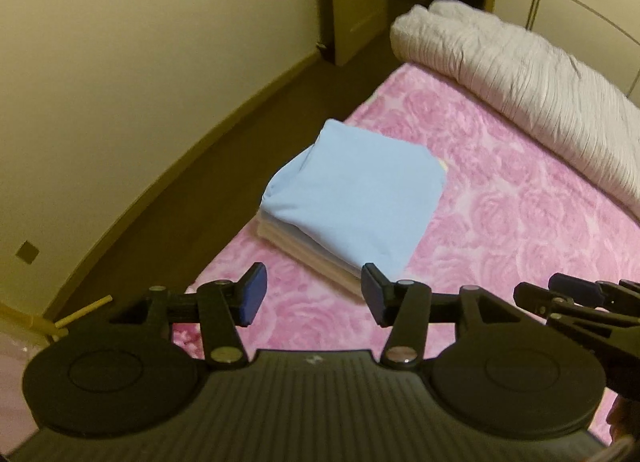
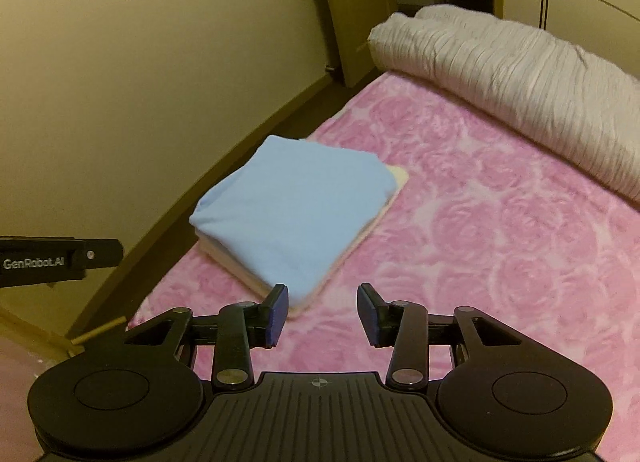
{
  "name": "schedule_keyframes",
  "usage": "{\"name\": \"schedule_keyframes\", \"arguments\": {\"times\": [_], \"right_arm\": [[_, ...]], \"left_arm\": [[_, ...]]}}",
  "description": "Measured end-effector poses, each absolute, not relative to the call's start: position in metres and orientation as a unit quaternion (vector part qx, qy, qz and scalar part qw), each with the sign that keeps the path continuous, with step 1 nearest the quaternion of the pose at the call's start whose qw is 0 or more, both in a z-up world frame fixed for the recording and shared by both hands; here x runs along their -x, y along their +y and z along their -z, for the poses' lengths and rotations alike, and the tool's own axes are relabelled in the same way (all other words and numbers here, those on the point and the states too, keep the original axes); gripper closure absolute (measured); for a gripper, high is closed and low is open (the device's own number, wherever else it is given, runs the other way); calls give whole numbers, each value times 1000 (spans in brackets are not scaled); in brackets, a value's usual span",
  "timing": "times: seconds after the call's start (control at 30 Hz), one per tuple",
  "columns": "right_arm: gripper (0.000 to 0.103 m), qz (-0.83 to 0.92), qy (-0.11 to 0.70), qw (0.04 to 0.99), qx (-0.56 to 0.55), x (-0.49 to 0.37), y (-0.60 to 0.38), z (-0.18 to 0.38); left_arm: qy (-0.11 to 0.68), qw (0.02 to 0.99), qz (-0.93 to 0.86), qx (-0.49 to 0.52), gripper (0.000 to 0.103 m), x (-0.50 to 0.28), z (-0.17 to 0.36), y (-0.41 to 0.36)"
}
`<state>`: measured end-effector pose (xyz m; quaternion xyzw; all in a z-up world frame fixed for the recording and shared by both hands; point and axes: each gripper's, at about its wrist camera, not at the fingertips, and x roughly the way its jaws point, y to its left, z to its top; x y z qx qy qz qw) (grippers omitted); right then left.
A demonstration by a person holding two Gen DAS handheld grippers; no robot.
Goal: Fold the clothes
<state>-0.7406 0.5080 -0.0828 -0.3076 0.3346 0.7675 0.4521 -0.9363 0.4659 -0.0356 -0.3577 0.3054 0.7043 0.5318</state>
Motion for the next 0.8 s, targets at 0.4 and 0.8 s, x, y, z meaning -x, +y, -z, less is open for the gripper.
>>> {"name": "schedule_keyframes", "arguments": {"times": [0.4, 0.8], "right_arm": [[60, -808, 329, 404, 276, 659, 469, 49], [60, -811, 318, 365, 328, 628, 461, 57]], "left_arm": [[275, 509, -734, 355, 59, 856, 15, 403], [264, 471, -746, 389, 59, 811, 33, 384]]}}
